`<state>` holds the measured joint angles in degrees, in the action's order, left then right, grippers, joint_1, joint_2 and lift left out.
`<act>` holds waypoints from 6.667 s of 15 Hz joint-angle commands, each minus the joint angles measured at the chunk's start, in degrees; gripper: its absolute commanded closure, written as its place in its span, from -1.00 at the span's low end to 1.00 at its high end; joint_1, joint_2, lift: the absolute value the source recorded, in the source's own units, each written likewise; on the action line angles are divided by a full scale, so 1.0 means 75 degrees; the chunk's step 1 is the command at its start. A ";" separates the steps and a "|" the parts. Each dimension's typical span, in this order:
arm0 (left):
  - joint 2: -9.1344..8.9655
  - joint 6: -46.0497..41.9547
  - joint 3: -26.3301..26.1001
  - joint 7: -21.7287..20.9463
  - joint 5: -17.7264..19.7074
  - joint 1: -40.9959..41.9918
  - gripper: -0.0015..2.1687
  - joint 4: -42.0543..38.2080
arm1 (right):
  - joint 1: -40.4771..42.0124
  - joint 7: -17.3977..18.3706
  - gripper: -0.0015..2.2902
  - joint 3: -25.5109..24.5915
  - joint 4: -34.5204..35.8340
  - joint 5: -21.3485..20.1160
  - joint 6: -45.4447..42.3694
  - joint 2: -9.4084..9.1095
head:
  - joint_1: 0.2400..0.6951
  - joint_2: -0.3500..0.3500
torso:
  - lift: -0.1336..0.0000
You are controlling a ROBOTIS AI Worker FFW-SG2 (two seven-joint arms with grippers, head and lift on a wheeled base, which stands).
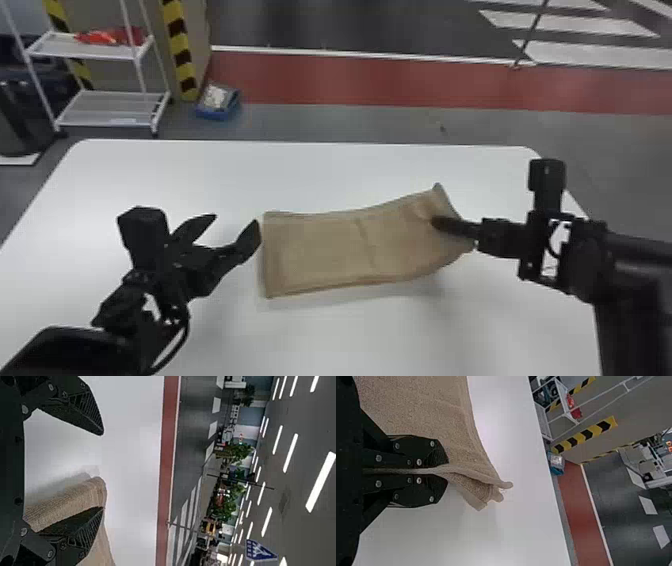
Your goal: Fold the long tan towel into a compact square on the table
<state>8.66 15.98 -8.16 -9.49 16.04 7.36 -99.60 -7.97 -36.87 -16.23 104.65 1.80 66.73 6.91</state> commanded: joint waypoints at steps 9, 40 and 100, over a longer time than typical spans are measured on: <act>0.0005 0.0443 -0.0142 -0.2098 0.0357 -0.0396 0.65 0.0905 | -0.0730 -0.0029 0.13 -0.0426 0.0637 0.1002 0.1902 0.0309 | 1.00 -0.61 | -0.85; -0.0159 0.0818 -0.0646 -0.2238 -0.0112 -0.1052 0.65 0.1784 | -0.0648 0.0956 -0.23 0.2996 0.0051 -0.0017 0.0894 -0.0928 | 1.00 -0.07 | -0.85; 0.0145 -0.1291 0.1124 -0.2461 0.0744 0.0237 -0.97 0.0799 | -0.1586 0.0299 0.90 0.0676 -0.3148 0.0615 -0.1098 -0.0441 | 1.00 0.00 | -0.85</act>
<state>9.76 6.47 0.92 -27.95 21.63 10.25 -94.81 -21.71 -32.81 -7.83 80.96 5.07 58.50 3.52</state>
